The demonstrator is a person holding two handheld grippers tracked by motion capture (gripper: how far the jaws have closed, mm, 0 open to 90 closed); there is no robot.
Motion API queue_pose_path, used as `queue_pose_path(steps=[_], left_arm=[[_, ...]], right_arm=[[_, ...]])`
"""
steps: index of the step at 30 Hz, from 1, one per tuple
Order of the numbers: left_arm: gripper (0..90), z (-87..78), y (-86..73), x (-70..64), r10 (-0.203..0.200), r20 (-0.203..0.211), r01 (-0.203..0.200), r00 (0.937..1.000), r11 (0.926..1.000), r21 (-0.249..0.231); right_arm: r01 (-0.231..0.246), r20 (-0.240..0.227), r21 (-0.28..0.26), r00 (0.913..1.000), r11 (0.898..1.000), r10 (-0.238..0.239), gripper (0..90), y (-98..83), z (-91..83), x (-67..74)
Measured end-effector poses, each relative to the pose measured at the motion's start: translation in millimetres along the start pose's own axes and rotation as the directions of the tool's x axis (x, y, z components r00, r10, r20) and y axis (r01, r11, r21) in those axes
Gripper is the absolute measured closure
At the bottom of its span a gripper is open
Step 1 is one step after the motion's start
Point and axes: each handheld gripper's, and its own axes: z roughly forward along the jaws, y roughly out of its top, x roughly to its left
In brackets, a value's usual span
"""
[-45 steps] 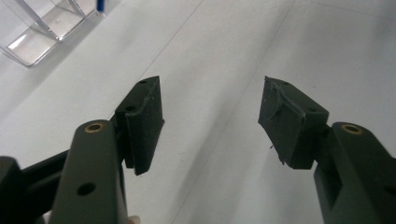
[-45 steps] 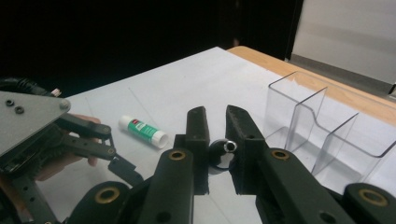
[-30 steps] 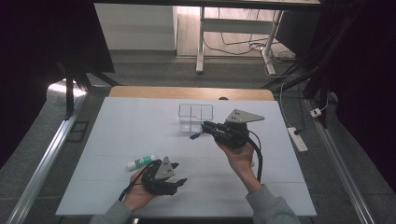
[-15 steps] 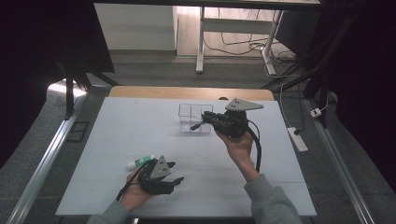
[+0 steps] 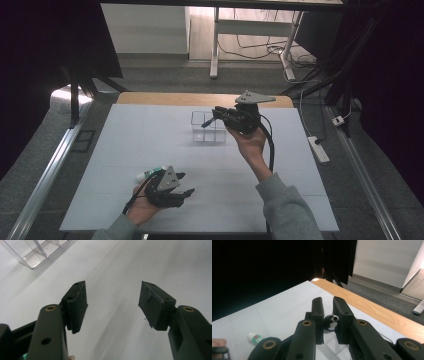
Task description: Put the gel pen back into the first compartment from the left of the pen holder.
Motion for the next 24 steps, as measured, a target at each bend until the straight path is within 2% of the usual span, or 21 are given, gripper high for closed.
queue_pose_path(steps=[12, 22, 24], left_arm=[[39.0, -3.3, -2.6, 4.2, -0.010, -0.008, 0.010, 0.9999, 0.9999, -0.004], [39.0, -5.0, -3.6, 6.6, -0.017, -0.013, 0.016, 0.9998, 0.9999, -0.005], [39.0, -5.5, -4.0, 7.2, -0.019, -0.014, 0.019, 0.9997, 0.9998, -0.005]], right_arm=[[-0.015, 0.034, 0.056, 0.9993, 0.998, 0.013, 79.2, 15.4, 36.1, -15.7], [-0.015, 0.064, 0.133, 0.9979, 0.991, 0.006, 78.8, 5.6, 66.9, -25.3], [-0.027, 0.059, 0.138, 0.9981, 0.990, 0.019, 74.7, 0.9, 73.1, -28.4]])
